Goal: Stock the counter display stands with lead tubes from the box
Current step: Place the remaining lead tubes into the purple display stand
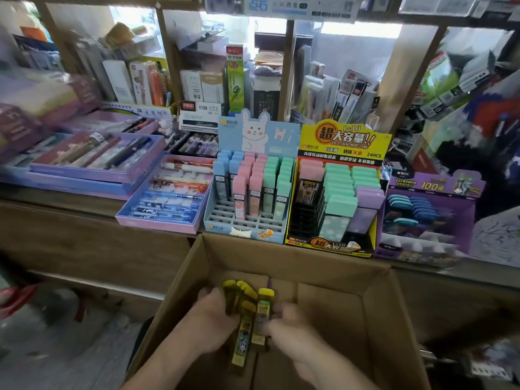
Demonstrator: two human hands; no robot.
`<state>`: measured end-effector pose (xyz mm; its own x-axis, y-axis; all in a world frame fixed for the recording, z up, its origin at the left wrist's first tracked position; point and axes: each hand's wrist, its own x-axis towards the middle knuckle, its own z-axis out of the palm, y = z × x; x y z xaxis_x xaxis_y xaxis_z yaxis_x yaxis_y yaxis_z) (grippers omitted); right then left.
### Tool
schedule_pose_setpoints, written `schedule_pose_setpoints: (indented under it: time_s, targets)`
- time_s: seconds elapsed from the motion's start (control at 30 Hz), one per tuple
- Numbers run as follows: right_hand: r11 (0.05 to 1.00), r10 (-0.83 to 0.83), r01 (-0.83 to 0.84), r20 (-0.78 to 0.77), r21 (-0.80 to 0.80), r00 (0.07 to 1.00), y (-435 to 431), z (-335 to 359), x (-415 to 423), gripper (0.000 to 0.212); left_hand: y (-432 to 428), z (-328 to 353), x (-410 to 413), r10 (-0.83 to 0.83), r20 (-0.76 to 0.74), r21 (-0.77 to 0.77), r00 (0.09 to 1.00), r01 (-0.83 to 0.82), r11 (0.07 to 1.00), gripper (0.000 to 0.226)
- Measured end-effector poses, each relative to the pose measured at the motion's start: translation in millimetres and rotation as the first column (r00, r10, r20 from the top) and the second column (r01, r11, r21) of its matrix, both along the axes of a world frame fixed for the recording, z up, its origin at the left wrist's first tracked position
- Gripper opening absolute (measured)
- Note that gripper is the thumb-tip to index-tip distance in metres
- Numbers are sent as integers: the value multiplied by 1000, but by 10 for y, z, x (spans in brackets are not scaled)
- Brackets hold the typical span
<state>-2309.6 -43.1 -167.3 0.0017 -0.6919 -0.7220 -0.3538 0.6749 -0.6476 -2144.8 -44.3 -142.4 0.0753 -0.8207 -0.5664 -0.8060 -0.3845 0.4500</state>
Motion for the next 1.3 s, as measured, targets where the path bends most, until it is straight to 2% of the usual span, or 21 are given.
schedule_pose_setpoints:
  time_s: [0.13, 0.37, 0.47, 0.67, 0.83, 0.9, 1.03, 1.13, 1.23, 1.3]
  targets:
    - [1000, 5, -5, 12, 4, 1000, 21, 21, 0, 24, 4, -43, 14, 11, -4, 51, 1000, -11, 999, 49]
    - [1000, 2, -2, -4, 32, 1000, 40, 65, -39, 38, 12, -45, -24, 92, -189, 192, 978, -55, 980, 56]
    - [998, -5, 5, 4, 58, 1000, 48, 74, -61, 35, 11, -63, -56, 115, -240, 220, 964, -62, 974, 59]
    - [994, -43, 39, 37, 101, 998, 84, 52, -23, 44, 27, -79, -162, 182, -296, 268, 938, -101, 958, 57]
    - [991, -80, 72, 66, 113, 995, 112, -2, -6, 41, 65, -110, -164, 197, -319, 256, 927, -116, 960, 53]
    - [987, -108, 93, 109, 127, 988, 129, 1, 3, 39, 78, -97, -146, 222, -349, 250, 911, -137, 958, 44]
    - [969, -216, 170, 287, 178, 933, 158, 93, -34, 40, 85, -64, -77, 271, -486, 231, 831, -178, 957, 19]
    - [964, -256, 204, 403, 169, 879, 173, 236, -99, 32, 93, 8, -51, 331, -576, 268, 748, -209, 940, 38]
    - [958, -288, 249, 508, 146, 812, 185, 355, -168, 22, 98, 67, -75, 418, -666, 315, 618, -275, 908, 56]
    - [966, -249, 246, 536, 79, 806, 195, 399, -205, 21, 111, 124, -127, 452, -701, 343, 552, -295, 892, 72]
